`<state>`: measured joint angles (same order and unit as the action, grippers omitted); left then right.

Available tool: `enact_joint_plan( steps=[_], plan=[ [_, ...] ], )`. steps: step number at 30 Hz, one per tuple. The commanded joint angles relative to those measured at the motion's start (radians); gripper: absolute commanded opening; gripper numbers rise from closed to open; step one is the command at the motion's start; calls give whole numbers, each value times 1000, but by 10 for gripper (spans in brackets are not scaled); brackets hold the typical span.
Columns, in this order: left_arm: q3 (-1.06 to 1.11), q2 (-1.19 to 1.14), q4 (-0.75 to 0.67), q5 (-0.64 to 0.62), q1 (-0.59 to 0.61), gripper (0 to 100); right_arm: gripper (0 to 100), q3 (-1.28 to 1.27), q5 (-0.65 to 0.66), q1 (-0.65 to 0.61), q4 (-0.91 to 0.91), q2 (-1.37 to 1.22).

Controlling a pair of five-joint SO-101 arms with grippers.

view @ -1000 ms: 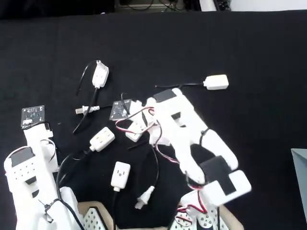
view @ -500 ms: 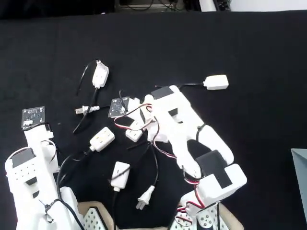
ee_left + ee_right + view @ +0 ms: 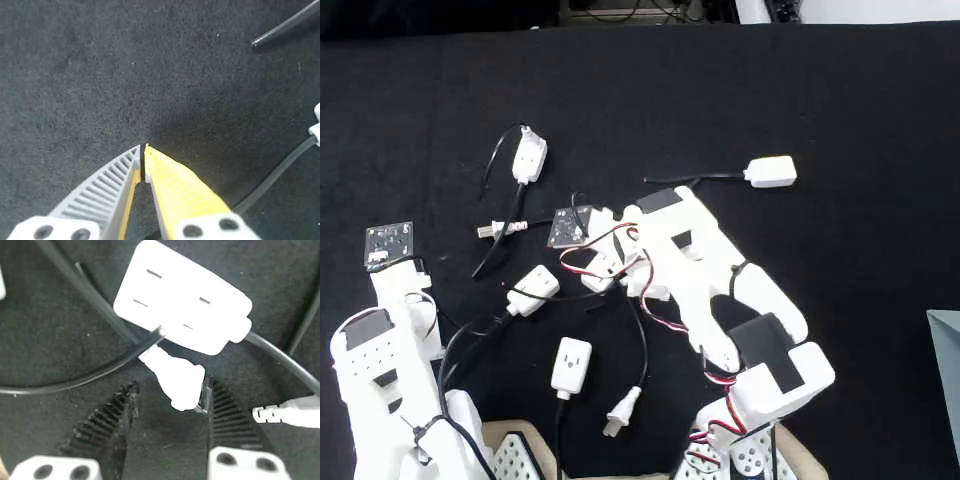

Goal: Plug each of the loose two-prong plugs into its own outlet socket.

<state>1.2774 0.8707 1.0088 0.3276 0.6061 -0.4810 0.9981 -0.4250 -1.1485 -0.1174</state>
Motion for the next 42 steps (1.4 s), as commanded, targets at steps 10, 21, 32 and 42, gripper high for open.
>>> enact_joint_plan(
  steps=[10, 21, 32, 42],
  plan=[
    [-5, 17, -17, -3, 4, 30, 201, 45, -58, -48, 15, 2],
    [-5, 17, -17, -3, 5, 30, 104, 77, -60, -48, 34, 5],
    [-4, 17, -17, -3, 7, 30, 66, 68, -78, -46, 26, 2],
    [-4, 17, -17, -3, 7, 30, 155, 59, -92, -66, 35, 1]
  ],
)
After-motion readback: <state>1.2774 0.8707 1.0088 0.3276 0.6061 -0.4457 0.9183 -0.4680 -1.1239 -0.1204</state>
